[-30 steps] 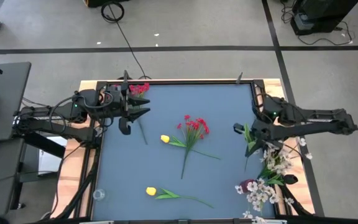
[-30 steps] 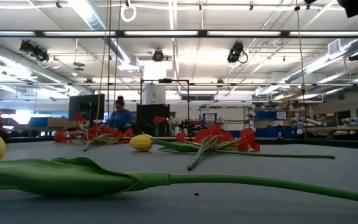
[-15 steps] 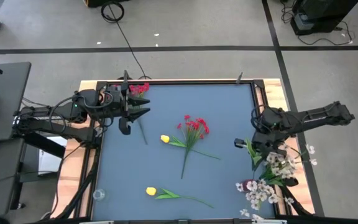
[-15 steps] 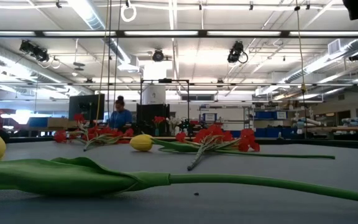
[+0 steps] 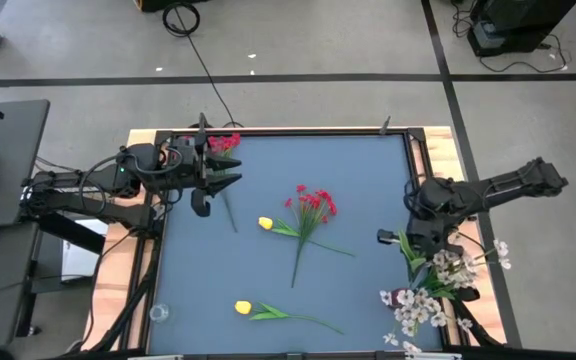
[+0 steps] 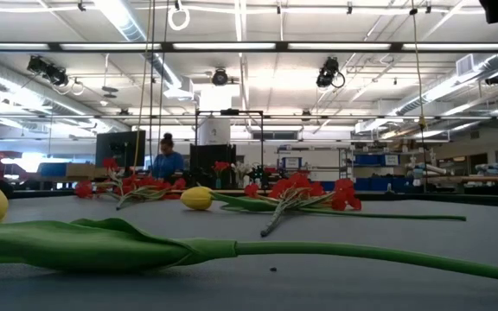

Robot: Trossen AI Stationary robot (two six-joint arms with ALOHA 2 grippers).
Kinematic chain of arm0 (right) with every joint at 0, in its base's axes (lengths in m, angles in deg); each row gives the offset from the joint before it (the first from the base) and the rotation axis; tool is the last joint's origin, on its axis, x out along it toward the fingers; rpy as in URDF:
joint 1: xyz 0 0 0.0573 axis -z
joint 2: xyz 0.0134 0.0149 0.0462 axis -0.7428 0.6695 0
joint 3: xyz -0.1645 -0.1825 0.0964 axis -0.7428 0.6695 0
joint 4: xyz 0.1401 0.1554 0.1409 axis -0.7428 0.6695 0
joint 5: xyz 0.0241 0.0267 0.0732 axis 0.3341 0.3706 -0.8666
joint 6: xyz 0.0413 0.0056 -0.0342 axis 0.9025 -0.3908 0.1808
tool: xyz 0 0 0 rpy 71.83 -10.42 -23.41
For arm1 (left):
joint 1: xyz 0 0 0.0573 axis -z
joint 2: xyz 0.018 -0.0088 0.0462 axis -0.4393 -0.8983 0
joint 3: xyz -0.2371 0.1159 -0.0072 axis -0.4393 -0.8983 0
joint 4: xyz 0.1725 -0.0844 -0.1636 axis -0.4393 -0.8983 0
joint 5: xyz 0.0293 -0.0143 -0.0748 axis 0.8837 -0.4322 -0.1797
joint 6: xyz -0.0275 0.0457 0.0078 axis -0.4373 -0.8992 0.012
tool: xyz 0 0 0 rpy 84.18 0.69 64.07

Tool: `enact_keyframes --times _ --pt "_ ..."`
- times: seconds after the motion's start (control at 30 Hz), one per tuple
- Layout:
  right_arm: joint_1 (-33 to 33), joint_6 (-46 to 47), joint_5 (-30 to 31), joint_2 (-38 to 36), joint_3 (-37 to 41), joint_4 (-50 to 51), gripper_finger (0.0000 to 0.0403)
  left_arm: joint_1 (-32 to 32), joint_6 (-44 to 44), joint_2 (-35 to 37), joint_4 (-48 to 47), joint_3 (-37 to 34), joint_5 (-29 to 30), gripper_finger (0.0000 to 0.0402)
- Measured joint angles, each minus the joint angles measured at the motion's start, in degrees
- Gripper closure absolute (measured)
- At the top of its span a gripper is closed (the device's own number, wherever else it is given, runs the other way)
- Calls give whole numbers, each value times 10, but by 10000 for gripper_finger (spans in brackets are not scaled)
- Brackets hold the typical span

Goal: Sort flowers into vase by color
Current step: Put the black tulip into the red vase

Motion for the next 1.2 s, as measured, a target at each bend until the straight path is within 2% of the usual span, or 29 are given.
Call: enact_keyframes --times 0.37,0.6,1.0,1.2 --pt "-31 -56 -3 38 0 9 390 0 0 0 0 0 0 244" --pt "-37 -123 -33 33 0 75 390 0 0 0 0 0 0 244" --pt "-37 -216 -30 30 0 162 381 0 0 0 0 0 3 244" --pt "-43 -234 -22 30 0 190 381 0 0 0 0 0 3 244"
